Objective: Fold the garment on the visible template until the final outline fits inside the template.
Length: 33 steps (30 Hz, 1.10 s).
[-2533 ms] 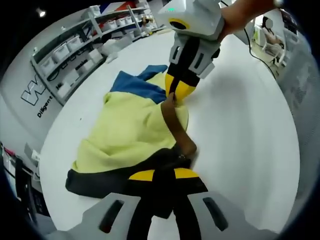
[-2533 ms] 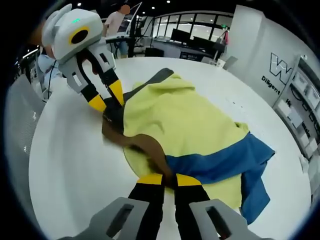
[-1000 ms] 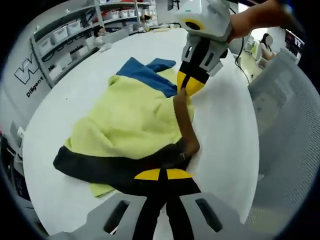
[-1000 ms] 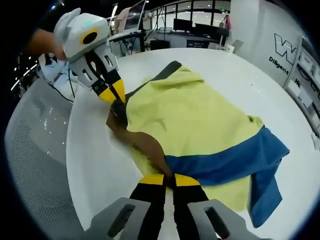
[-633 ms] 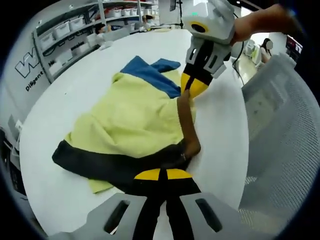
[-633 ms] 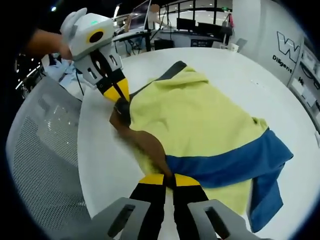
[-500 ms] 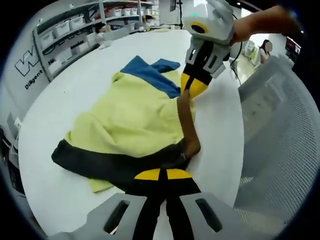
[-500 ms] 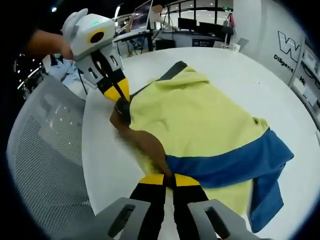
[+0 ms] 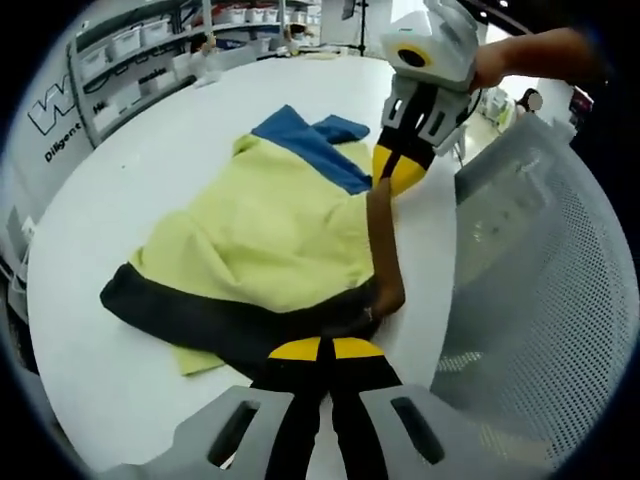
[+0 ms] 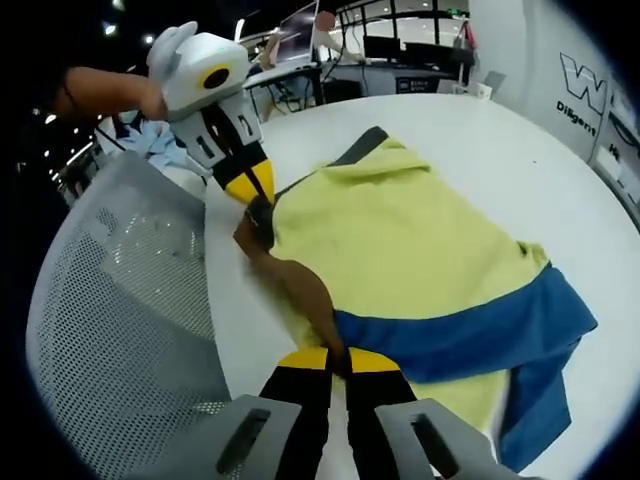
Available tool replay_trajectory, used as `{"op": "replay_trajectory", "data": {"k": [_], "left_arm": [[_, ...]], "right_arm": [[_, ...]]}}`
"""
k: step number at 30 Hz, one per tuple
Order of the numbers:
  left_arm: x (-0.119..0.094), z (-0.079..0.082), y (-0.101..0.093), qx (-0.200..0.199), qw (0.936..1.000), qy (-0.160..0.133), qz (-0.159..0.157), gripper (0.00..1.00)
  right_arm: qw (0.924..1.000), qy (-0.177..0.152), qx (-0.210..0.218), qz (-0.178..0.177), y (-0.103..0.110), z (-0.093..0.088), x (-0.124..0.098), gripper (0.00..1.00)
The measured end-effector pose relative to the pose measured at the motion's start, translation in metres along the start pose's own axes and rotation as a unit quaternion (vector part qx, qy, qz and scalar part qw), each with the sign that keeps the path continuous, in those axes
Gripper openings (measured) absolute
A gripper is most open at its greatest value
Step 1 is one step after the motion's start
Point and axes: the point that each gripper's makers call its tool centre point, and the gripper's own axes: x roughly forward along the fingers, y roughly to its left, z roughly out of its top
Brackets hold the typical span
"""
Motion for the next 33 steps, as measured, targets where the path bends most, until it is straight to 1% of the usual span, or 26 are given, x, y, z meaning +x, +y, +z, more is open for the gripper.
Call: {"op": "replay_trajectory", "data": {"k": [4, 7, 10, 12, 13, 15, 17, 19, 20, 22, 23, 24, 26, 27, 29, 31, 32, 33], "left_arm": [[-0.007, -0.002, -0.006, -0.003, 1.0, -0.001, -0.009, 0.03], [-0.007, -0.003, -0.006, 0.003, 0.9999, -0.012, -0.008, 0.03], [-0.004, 0.0, -0.003, 0.037, 0.9989, -0.028, 0.004, 0.03], [-0.002, 0.004, -0.002, 0.073, 0.9967, -0.032, 0.015, 0.05], [-0.002, 0.008, -0.003, 0.094, 0.9944, -0.042, 0.022, 0.08], [-0.001, 0.014, -0.008, 0.114, 0.9918, -0.054, 0.016, 0.16], [0.0, 0.015, -0.011, 0.123, 0.9908, -0.054, 0.012, 0.21], [0.001, 0.016, -0.011, 0.145, 0.9879, -0.054, 0.013, 0.25], [0.003, 0.015, -0.012, 0.155, 0.9864, -0.051, 0.013, 0.25], [0.007, 0.015, -0.015, 0.167, 0.9848, -0.047, 0.009, 0.26], [0.009, 0.014, -0.016, 0.173, 0.9839, -0.045, 0.009, 0.25], [0.014, 0.014, -0.018, 0.179, 0.9832, -0.038, 0.003, 0.25], [0.018, 0.012, -0.02, 0.19, 0.9813, -0.031, 0.001, 0.23], [0.018, 0.012, -0.02, 0.189, 0.9815, -0.03, 0.0, 0.19], [0.019, 0.014, -0.018, 0.172, 0.9847, -0.03, 0.003, 0.07], [0.017, 0.02, -0.014, 0.141, 0.9891, -0.042, 0.01, 0.04], [0.017, 0.021, -0.011, 0.115, 0.9923, -0.045, 0.01, 0.04], [0.016, 0.022, -0.009, 0.1, 0.994, -0.044, 0.009, 0.04]], "right_arm": [[0.9999, -0.01, -0.001, 0.01, 0.01, 0.001, -0.01, 0.0], [0.9998, -0.019, -0.002, 0.006, 0.007, 0.002, -0.012, 0.0], [0.9998, -0.021, -0.001, -0.001, 0.001, 0.002, -0.011, 0.0], [0.9998, -0.021, 0.003, -0.004, -0.002, 0.003, -0.01, 0.0], [0.9997, -0.022, 0.006, -0.005, -0.003, 0.005, -0.009, 0.0], [0.9995, -0.027, 0.016, -0.006, -0.006, 0.008, -0.009, 0.0], [0.999, -0.032, 0.028, -0.011, -0.011, 0.011, -0.01, 0.0], [0.998, -0.043, 0.044, -0.014, -0.018, 0.016, -0.012, 0.0], [0.9968, -0.051, 0.059, -0.018, -0.022, 0.02, -0.013, 0.0], [0.9952, -0.062, 0.073, -0.02, -0.029, 0.026, -0.015, 0.0], [0.9932, -0.071, 0.087, -0.03, -0.044, 0.033, -0.015, 0.0], [0.993, -0.071, 0.089, -0.031, -0.045, 0.033, -0.015, 0.0], [0.9926, -0.07, 0.093, -0.034, -0.051, 0.033, -0.012, 0.0], [0.9927, -0.068, 0.093, -0.036, -0.053, 0.033, -0.011, 0.0], [0.9929, -0.067, 0.092, -0.037, -0.054, 0.033, -0.011, 0.0], [0.9929, -0.074, 0.086, -0.037, -0.056, 0.035, -0.012, 0.0], [0.993, -0.076, 0.082, -0.037, -0.057, 0.036, -0.013, 0.0], [0.9931, -0.08, 0.078, -0.036, -0.058, 0.037, -0.016, 0.0]]}}
